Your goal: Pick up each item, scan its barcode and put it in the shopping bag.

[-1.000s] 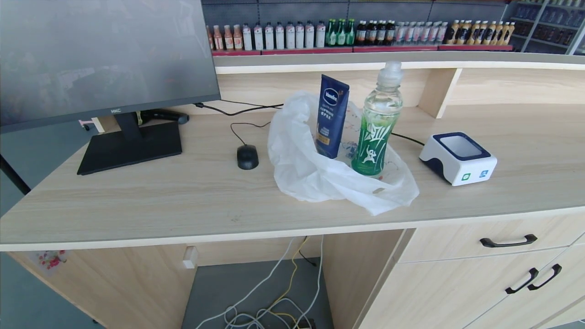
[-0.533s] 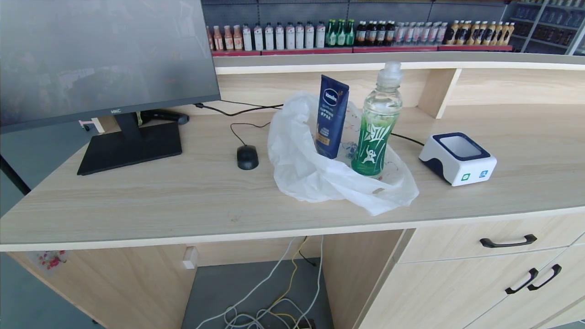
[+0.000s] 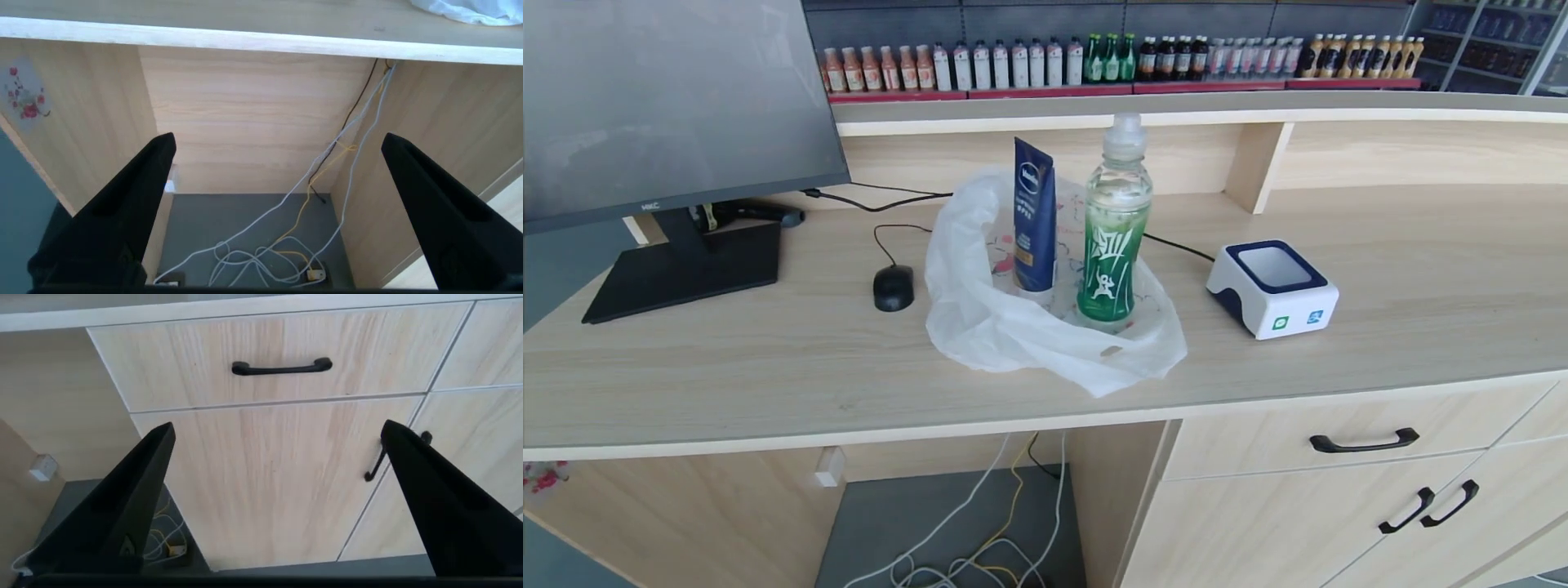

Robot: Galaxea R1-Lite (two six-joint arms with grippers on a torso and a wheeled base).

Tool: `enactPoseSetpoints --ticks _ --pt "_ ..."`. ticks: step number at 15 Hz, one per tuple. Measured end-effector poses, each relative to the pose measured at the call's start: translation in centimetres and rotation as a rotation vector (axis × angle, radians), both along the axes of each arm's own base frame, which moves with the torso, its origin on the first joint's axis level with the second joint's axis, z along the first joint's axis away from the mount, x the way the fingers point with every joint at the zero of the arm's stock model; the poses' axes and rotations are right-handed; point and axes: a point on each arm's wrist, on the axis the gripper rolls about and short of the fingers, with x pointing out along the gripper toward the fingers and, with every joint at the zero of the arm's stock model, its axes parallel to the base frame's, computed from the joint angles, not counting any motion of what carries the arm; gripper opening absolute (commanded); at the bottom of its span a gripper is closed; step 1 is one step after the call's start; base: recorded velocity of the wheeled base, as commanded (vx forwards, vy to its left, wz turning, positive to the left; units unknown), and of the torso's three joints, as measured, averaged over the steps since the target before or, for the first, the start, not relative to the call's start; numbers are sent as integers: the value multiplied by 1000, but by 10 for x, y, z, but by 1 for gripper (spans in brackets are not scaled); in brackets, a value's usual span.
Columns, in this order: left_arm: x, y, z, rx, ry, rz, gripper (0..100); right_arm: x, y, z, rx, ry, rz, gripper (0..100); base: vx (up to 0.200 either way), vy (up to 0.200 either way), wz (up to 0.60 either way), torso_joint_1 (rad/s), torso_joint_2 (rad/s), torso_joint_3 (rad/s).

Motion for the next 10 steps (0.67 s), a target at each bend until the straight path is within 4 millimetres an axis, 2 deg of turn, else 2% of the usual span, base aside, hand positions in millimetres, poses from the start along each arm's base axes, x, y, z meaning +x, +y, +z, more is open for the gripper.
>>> enactPoseSetpoints --ticks 6,8,10 --pt "0 0 0 0 0 0 100 0 0 0 0 0 0 100 0 -200 0 -13 42 16" --pt "0 0 0 0 0 0 100 0 0 0 -1 1 0 100 0 -200 600 -2 2 2" --pt "0 0 0 0 1 0 100 0 0 0 0 0 -1 100 0 -200 0 -10 5 2"
